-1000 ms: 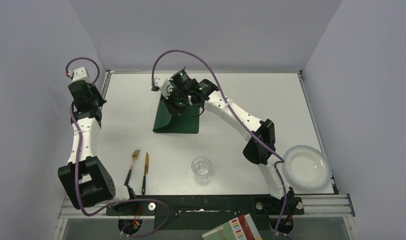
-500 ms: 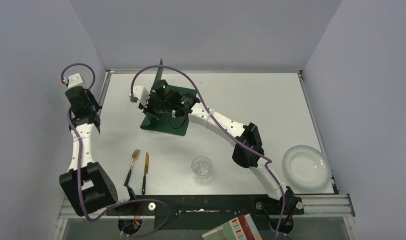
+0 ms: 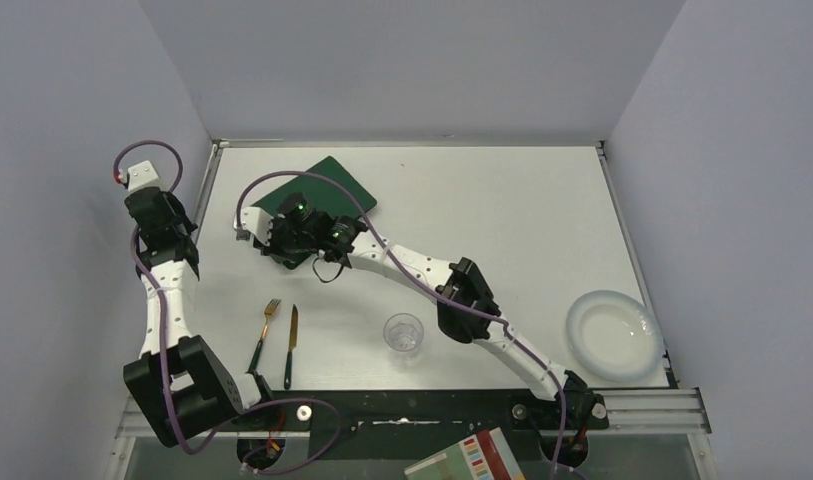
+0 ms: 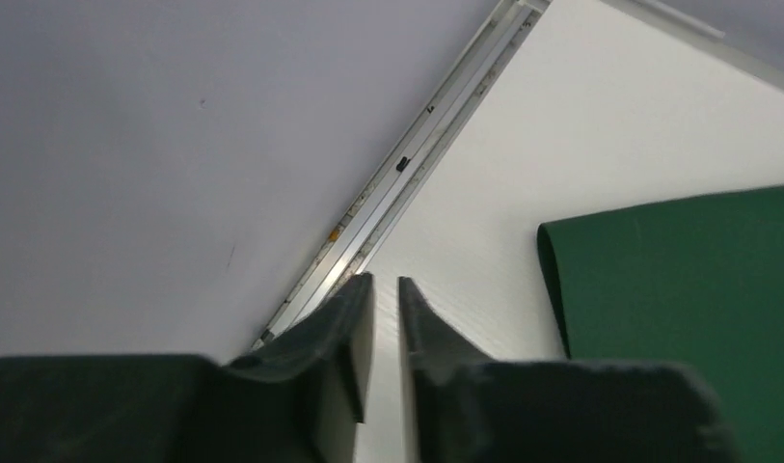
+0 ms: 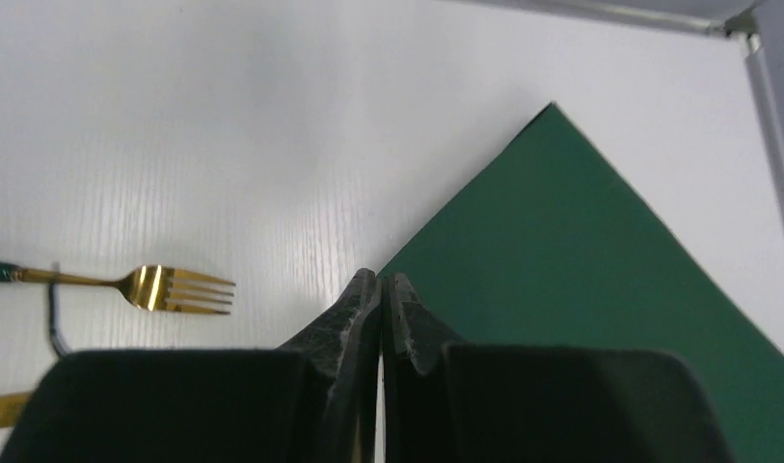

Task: Set the dinner table for one person
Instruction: Move the napkin to the center of the board, then adjust the napkin at the center of the board.

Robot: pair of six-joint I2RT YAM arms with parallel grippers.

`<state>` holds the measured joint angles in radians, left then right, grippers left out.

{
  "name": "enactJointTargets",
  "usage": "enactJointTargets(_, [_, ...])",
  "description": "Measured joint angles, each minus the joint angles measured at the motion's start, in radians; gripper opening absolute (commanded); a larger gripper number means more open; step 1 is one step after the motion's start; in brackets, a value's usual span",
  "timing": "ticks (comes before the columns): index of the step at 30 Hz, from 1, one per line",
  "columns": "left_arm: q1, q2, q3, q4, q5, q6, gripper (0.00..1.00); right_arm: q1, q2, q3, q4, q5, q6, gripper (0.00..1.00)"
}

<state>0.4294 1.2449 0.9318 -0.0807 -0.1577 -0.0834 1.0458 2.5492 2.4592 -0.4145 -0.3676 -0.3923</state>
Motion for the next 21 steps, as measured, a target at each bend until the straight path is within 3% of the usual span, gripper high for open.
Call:
enactJointTargets(2, [0.004, 0.000, -0.007, 0.000, 0.012, 0.003, 0.28, 0.018, 0.000, 0.021, 0.017, 0.013, -0.018, 0.00])
enactJointTargets(3, [0.005, 0.000, -0.008, 0.001, 0.020, 0.002, 0.23, 0.024, 0.000, 0.034, 0.029, 0.020, -0.026, 0.00])
enactJointTargets(4, [0.007, 0.000, -0.010, 0.003, 0.031, 0.000, 0.00, 0.032, 0.000, 0.045, 0.040, 0.025, -0.036, 0.00])
enactJointTargets(8, [0.009, 0.005, -0.020, 0.003, 0.091, 0.000, 0.00, 0.051, -0.006, 0.054, 0.065, 0.055, -0.072, 0.00])
enactJointTargets(9, [0.010, 0.008, -0.025, 0.003, 0.108, -0.002, 0.00, 0.051, -0.006, 0.054, 0.064, 0.069, -0.080, 0.06])
enactJointTargets(10, [0.011, 0.012, -0.031, 0.002, 0.127, -0.005, 0.00, 0.050, -0.006, 0.053, 0.061, 0.082, -0.087, 0.25])
enactJointTargets(11, [0.013, 0.014, -0.040, 0.002, 0.152, -0.010, 0.00, 0.047, -0.007, 0.049, 0.051, 0.109, -0.096, 0.55])
enactJointTargets(12, [0.014, 0.014, -0.047, 0.001, 0.171, -0.012, 0.06, 0.042, -0.008, 0.046, 0.040, 0.125, -0.093, 0.71])
enactJointTargets(14, [0.020, 0.014, -0.063, 0.005, 0.230, -0.027, 0.18, 0.025, -0.022, 0.029, 0.003, 0.154, -0.075, 0.81])
enactJointTargets(16, [0.032, 0.014, -0.087, 0.027, 0.322, -0.068, 0.00, -0.024, -0.060, -0.019, -0.048, 0.109, -0.007, 0.70])
enactJointTargets(18, [0.048, 0.024, -0.120, 0.083, 0.413, -0.132, 0.00, -0.124, -0.122, -0.095, -0.087, -0.007, 0.098, 0.53])
enactJointTargets(21, [0.050, 0.106, -0.133, 0.195, 0.506, -0.227, 0.00, -0.327, -0.223, -0.216, -0.113, -0.089, 0.187, 0.05])
